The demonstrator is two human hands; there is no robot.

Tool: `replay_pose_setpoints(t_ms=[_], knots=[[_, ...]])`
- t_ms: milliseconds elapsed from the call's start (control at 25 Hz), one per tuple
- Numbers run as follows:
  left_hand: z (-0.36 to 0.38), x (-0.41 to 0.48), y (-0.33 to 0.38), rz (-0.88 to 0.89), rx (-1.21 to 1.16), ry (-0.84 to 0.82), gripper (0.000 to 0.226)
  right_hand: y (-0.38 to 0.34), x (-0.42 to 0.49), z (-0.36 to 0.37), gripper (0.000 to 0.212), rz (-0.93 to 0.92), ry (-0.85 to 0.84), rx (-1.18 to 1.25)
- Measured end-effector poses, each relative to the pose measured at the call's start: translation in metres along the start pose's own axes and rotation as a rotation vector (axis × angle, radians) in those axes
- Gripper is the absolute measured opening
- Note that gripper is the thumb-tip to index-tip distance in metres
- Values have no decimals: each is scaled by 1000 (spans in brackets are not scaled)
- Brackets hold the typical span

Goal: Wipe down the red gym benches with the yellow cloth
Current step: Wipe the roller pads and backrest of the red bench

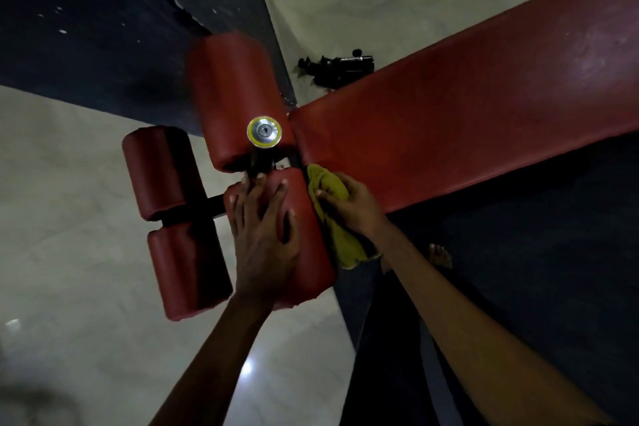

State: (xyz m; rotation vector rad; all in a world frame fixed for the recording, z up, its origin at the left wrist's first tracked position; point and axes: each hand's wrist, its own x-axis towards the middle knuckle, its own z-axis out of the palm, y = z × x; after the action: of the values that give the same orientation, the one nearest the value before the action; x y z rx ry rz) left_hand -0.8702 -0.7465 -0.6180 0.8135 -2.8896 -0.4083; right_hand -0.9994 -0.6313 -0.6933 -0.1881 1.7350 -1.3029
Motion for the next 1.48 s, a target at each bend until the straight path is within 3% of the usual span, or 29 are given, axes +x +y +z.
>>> replay_pose_setpoints(t_ms=[80,160,320,440,520,680,840,1040,1120,1200,1280,1360,1480], knots=[[5,0,25,5,-77,-9,38,-2,6,-31,45,20,12,-156],[20,-3,63,-59,-270,-70,40,0,16,-78,50,13,133,-273],[74,3,118,-439,-562,-297,45,2,49,-183,52,-141,323,-505],[132,12,114,-810,-575,-370,61,17,95,-230,64,-239,322,-871],[166,19,103,-952,-519,-341,68,31,124,-239,65,-277,278,-1082],[210,16,94,-911,-362,-332,75,71,136,-219,82,-318,94,-1335],[228,0,92,-842,-324,-329,82,53,156,-230,95,-448,-17,-1406],[238,-10,84,-772,-315,-308,85,35,194,-193,84,-386,221,-1298],[242,-12,84,-781,-305,-293,85,54,175,-179,92,-547,56,-1399],[246,-12,86,-778,-280,-263,85,68,154,-185,107,-797,-251,-1501],[248,-12,86,-768,-258,-265,82,59,160,-200,114,-922,-483,-1569],[254,-16,84,-757,-214,-254,77,38,185,-203,110,-892,-459,-1609],[260,-17,83,-770,-207,-233,76,8,225,-180,79,-684,-165,-1389]])
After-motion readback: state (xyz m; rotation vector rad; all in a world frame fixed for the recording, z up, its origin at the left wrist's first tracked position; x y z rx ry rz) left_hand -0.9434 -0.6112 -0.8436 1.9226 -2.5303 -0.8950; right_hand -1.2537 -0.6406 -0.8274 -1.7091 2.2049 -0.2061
